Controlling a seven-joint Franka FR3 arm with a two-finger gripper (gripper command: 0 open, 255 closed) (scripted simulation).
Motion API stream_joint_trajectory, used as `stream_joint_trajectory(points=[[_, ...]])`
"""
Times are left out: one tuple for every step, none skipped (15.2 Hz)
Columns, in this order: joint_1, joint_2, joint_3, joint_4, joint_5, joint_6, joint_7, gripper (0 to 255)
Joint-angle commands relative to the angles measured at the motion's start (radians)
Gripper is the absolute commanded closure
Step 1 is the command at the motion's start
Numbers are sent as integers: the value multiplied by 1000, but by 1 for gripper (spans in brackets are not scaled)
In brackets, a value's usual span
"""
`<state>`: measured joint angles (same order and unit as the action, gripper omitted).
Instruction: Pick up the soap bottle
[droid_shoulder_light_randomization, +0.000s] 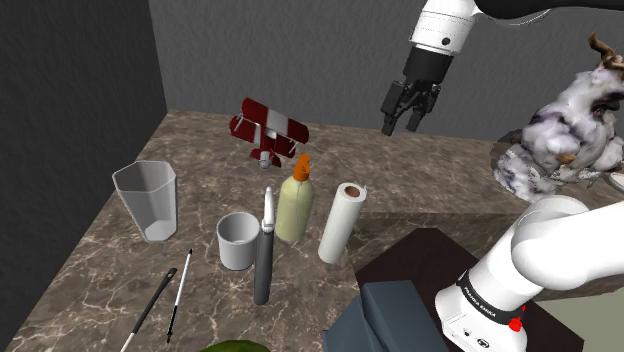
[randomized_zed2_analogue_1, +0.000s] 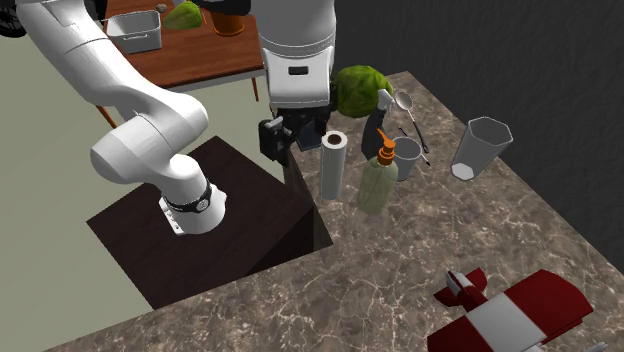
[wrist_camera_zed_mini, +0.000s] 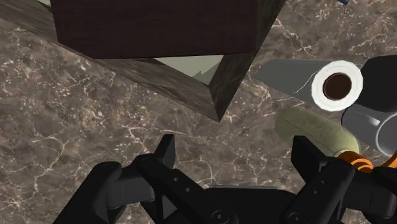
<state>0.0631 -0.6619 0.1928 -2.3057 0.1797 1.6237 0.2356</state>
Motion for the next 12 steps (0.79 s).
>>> stream_joint_trajectory(points=[[8,35,46,10,14,40,48,0],[11,56,69,16,19,61,72,0],[14,78,92,24,23,82,96,0],[16,102,115,33,25,102,120,0],[17,127,138,44,25,123,144,0],[18,153,161,56,24,143,169,0],[18,180,184,69,22,162,194,0],[18,208,208,84,17,181,220,0],[17,238,231,99,11,200,247,0],[16,269,254,117,2,218,275,0],[15,301,277,135,-9,235,303,0],[14,334,299,155,-23,251,332,0]])
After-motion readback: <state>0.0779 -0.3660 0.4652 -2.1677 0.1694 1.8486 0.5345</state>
